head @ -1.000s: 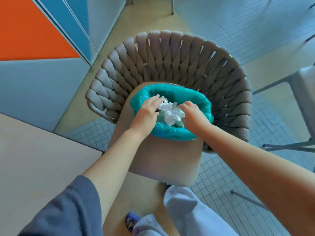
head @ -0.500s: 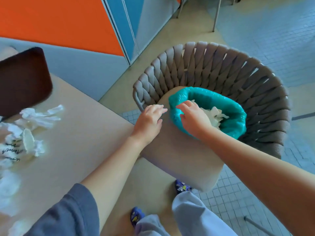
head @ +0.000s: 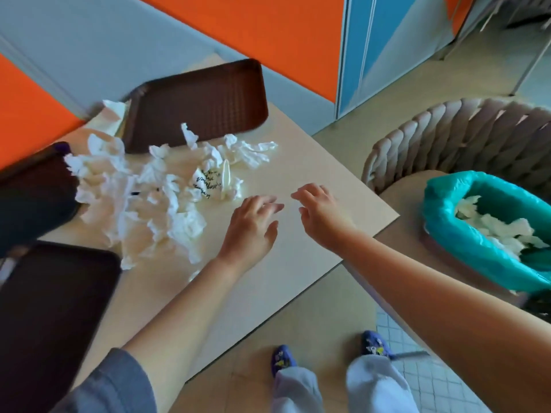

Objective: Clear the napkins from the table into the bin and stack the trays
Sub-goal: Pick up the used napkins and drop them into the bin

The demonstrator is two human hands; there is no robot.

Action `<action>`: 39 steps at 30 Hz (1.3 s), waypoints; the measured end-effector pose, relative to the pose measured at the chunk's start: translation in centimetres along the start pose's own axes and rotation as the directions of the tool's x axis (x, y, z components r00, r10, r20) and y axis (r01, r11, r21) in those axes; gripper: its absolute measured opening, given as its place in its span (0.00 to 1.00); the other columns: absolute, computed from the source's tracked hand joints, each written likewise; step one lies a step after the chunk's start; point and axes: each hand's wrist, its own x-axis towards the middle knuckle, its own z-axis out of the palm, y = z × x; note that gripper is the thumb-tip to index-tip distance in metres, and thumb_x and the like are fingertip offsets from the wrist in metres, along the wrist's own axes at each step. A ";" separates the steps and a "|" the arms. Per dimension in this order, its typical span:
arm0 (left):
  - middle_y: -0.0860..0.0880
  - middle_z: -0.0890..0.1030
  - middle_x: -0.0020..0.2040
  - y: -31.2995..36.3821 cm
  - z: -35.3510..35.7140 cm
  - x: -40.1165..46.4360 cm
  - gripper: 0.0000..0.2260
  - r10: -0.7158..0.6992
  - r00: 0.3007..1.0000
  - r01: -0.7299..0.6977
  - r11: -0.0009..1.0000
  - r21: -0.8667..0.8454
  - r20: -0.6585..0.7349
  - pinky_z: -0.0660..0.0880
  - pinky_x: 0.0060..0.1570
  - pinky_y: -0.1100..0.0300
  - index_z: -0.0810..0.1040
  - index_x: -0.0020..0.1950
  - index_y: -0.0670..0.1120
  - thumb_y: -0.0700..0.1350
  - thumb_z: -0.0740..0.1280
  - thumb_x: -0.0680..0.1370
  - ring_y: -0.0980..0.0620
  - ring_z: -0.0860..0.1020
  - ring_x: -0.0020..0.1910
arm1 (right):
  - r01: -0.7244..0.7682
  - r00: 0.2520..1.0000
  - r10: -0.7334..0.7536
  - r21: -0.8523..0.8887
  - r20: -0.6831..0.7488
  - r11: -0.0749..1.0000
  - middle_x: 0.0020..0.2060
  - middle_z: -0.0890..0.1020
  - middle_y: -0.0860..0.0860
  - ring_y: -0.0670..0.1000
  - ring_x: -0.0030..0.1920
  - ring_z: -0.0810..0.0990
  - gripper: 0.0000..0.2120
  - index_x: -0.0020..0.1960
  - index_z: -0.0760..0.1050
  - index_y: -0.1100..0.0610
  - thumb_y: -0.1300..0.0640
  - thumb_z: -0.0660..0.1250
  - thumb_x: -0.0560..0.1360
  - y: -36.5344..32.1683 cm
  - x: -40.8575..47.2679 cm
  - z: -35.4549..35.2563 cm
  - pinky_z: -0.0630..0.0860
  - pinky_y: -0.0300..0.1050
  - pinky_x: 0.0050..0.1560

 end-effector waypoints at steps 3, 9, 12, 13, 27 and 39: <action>0.45 0.78 0.57 -3.2 -2.1 -3.8 0.15 -0.071 0.997 0.072 0.997 0.033 -0.027 0.71 0.55 0.52 0.79 0.55 0.43 0.46 0.61 0.73 0.49 0.72 0.58 | 0.055 0.998 -0.055 0.018 0.023 0.998 0.60 0.76 0.57 0.61 0.61 0.72 0.17 0.63 0.74 0.58 0.65 0.61 0.74 -3.9 0.7 2.7 0.73 0.56 0.58; 0.48 0.79 0.55 -9.0 -4.4 -11.2 0.16 -0.125 0.992 0.128 0.988 0.082 -0.036 0.67 0.55 0.57 0.81 0.52 0.46 0.53 0.64 0.71 0.51 0.71 0.56 | 0.140 0.982 -0.143 0.031 0.124 0.990 0.62 0.74 0.55 0.58 0.63 0.70 0.17 0.65 0.72 0.57 0.61 0.61 0.77 -10.2 1.5 7.9 0.71 0.53 0.61; 0.49 0.79 0.54 -10.5 -4.6 -13.9 0.17 -0.136 0.991 0.137 0.988 0.065 -0.022 0.68 0.53 0.57 0.82 0.49 0.48 0.58 0.66 0.68 0.52 0.71 0.55 | 0.175 0.969 -0.179 0.038 0.169 0.984 0.62 0.74 0.55 0.58 0.63 0.70 0.17 0.65 0.71 0.57 0.57 0.63 0.77 -12.4 1.9 10.0 0.70 0.52 0.60; 0.50 0.79 0.54 -10.8 -4.5 -14.5 0.17 -0.135 0.991 0.135 0.990 0.050 -0.011 0.69 0.51 0.56 0.82 0.49 0.49 0.59 0.67 0.68 0.53 0.71 0.54 | 0.186 0.965 -0.190 0.039 0.181 0.982 0.62 0.74 0.56 0.59 0.63 0.71 0.18 0.65 0.71 0.57 0.55 0.63 0.77 -13.0 2.0 10.5 0.70 0.53 0.60; 0.44 0.73 0.58 -15.5 -6.6 -15.5 0.16 -0.278 0.959 0.264 0.948 -0.178 -0.060 0.70 0.59 0.59 0.73 0.65 0.41 0.36 0.65 0.77 0.50 0.68 0.60 | 0.176 0.964 -0.146 -0.121 0.221 0.977 0.54 0.73 0.58 0.58 0.59 0.69 0.10 0.52 0.75 0.64 0.58 0.60 0.77 -17.4 3.7 14.4 0.73 0.51 0.50; 0.56 0.46 0.76 -13.4 -6.5 -12.0 0.14 -0.172 0.984 0.180 0.952 -0.246 0.057 0.73 0.47 0.66 0.75 0.58 0.51 0.41 0.69 0.74 0.61 0.58 0.70 | 0.270 0.958 -0.229 0.263 -0.174 0.926 0.57 0.81 0.53 0.56 0.56 0.78 0.14 0.35 0.74 0.63 0.54 0.54 0.63 -15.8 2.0 10.0 0.78 0.50 0.49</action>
